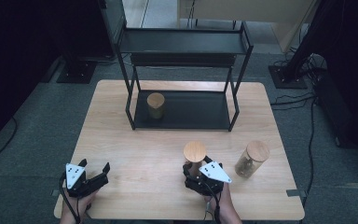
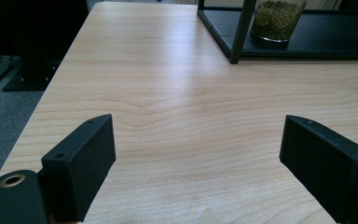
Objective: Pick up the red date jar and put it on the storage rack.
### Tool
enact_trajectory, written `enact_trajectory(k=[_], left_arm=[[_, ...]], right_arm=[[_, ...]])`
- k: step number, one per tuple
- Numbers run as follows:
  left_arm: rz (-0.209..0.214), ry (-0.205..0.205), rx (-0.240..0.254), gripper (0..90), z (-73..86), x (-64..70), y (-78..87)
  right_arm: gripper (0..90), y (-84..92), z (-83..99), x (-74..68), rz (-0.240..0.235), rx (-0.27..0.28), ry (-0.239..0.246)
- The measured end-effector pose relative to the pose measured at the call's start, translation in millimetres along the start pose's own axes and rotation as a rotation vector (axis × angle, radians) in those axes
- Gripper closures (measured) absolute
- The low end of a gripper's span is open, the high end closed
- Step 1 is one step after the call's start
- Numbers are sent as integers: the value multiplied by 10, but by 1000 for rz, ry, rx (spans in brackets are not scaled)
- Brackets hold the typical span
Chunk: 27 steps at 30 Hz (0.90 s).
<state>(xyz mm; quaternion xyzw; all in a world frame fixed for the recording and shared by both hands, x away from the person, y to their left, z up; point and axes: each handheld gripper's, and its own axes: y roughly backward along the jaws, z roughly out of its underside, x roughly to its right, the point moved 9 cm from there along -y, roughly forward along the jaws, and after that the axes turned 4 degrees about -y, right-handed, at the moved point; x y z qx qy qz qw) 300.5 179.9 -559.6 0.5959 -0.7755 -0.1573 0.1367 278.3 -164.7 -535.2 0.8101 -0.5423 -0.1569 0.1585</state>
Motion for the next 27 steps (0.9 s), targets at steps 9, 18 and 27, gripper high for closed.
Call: enact_trajectory(k=[9, 18, 27], left_arm=[[-1, -2, 1, 106, 0, 3, -1], [-4, -7, -1, 106, 1, 5, -2], [-3, -10, 0, 106, 0, 7, -1]], right_arm=[[199, -40, -37, -5, 1, 11, 0], [253, -89, -75, -2, 16, 20, 8], [255, -137, -101, 12, 20, 18, 5]])
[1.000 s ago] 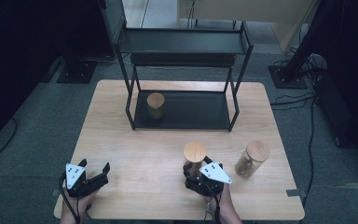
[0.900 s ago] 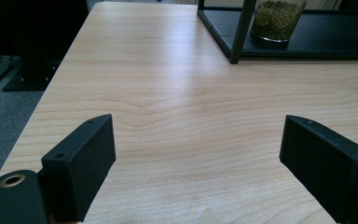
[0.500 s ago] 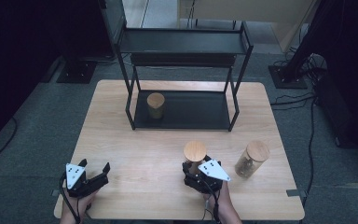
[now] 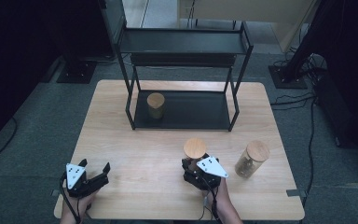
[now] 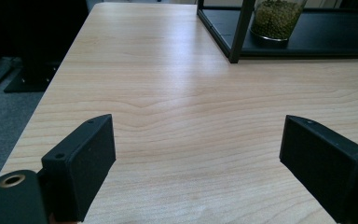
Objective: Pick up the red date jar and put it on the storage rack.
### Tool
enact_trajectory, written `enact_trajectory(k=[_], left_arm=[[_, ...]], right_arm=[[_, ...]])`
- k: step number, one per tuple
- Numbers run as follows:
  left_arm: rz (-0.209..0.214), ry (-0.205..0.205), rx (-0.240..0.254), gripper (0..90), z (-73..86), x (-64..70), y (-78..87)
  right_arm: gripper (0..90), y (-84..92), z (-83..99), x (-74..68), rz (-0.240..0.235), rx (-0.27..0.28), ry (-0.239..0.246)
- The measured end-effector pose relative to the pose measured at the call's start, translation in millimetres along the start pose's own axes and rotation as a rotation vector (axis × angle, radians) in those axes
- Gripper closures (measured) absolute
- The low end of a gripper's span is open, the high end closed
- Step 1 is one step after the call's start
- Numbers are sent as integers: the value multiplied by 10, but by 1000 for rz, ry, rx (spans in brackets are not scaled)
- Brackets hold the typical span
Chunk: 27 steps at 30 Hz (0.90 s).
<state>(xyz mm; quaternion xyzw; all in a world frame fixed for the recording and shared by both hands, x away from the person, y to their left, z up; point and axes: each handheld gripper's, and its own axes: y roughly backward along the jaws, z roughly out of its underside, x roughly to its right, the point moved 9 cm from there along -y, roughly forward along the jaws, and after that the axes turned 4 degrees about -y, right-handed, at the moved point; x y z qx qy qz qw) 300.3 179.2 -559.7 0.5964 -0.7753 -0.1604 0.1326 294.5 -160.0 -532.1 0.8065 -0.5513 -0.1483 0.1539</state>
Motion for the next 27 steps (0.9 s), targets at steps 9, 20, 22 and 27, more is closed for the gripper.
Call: enact_trajectory(k=[9, 20, 22, 27], left_arm=[[-3, -5, 1, 106, 0, 3, 2], [-1, -2, 4, 106, -2, 3, 4], [-1, -3, 3, 106, -1, 4, 4], [0, -2, 5, 106, -2, 3, 4]], right_arm=[[255, -85, -40, 13, 15, -4, -11], [255, -217, -105, 19, 26, -18, -8], [255, -239, -117, 15, 27, -18, -3], [255, -294, -143, 17, 33, -21, -2]])
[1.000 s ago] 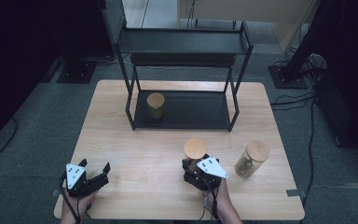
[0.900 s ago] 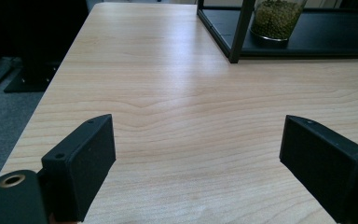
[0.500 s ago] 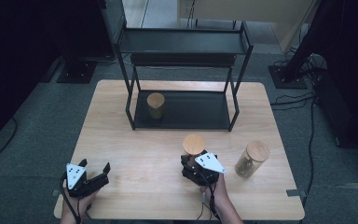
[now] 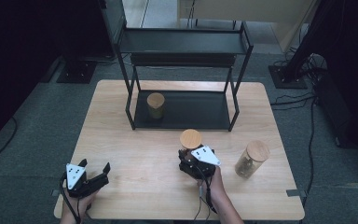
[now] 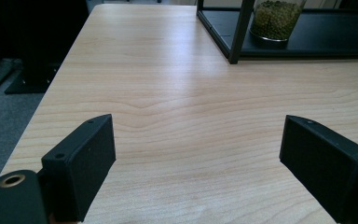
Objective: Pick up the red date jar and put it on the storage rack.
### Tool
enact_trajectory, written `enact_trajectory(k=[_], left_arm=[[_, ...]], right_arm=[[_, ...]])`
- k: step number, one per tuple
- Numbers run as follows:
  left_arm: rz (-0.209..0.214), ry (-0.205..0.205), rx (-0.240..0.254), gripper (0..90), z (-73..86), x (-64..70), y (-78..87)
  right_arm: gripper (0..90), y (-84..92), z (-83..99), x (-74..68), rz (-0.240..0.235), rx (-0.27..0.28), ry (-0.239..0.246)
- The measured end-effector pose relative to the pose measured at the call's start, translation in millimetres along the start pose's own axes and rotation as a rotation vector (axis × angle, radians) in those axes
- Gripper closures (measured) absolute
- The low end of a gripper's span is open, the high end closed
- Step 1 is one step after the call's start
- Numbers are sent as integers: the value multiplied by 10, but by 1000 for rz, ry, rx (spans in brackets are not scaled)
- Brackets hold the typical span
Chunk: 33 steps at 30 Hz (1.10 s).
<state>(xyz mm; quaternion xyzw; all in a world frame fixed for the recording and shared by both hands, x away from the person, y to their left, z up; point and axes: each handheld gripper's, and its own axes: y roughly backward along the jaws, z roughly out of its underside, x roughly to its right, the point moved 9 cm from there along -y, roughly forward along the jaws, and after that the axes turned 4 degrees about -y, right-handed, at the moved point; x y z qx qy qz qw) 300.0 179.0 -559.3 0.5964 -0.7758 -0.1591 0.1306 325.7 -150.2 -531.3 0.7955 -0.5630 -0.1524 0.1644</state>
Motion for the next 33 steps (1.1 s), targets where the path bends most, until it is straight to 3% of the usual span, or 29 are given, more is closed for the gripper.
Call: enact_trajectory(k=[33], left_arm=[[0, 9, 0, 106, 0, -10, 2]], right_arm=[[255, -332, -201, -19, 34, -10, 2]])
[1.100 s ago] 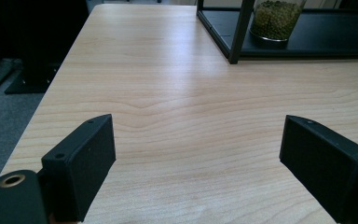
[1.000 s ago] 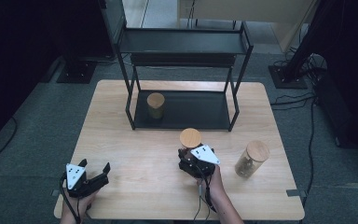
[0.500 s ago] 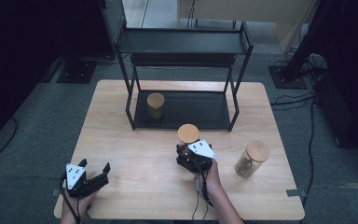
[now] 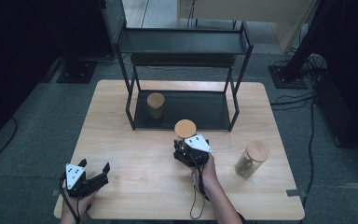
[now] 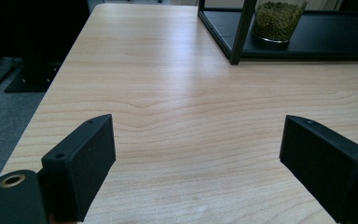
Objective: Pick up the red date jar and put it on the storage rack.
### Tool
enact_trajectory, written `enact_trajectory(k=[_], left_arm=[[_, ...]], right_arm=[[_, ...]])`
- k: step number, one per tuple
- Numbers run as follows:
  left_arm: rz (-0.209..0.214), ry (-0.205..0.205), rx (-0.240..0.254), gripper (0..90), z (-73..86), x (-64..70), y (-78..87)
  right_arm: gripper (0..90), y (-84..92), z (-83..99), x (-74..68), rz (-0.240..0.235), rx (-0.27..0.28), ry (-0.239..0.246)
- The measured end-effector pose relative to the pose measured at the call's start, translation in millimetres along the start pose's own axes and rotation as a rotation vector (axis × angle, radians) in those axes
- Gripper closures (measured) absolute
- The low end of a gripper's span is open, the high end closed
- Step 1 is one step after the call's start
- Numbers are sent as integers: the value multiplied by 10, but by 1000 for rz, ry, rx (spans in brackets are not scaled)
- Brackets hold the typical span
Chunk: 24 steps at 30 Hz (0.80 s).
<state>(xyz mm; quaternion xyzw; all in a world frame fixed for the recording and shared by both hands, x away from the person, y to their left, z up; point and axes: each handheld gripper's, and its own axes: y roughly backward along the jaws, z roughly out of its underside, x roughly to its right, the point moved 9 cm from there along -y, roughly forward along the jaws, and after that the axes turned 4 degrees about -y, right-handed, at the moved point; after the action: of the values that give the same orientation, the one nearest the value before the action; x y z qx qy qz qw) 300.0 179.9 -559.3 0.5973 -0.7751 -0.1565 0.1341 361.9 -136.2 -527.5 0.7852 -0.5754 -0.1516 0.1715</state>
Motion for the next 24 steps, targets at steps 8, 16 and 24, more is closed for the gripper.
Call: enact_trajectory(k=[8, 16, 24], left_arm=[[2, 0, 1, 106, 0, 1, 1], [0, 11, 0, 106, 0, -10, 0], [-1, 14, -1, 106, 1, -12, -1]], right_arm=[[254, -49, -103, -19, 0, 9, 2], [252, -115, -188, -41, -8, 4, -2], [253, -179, -297, -45, -8, 9, 1]])
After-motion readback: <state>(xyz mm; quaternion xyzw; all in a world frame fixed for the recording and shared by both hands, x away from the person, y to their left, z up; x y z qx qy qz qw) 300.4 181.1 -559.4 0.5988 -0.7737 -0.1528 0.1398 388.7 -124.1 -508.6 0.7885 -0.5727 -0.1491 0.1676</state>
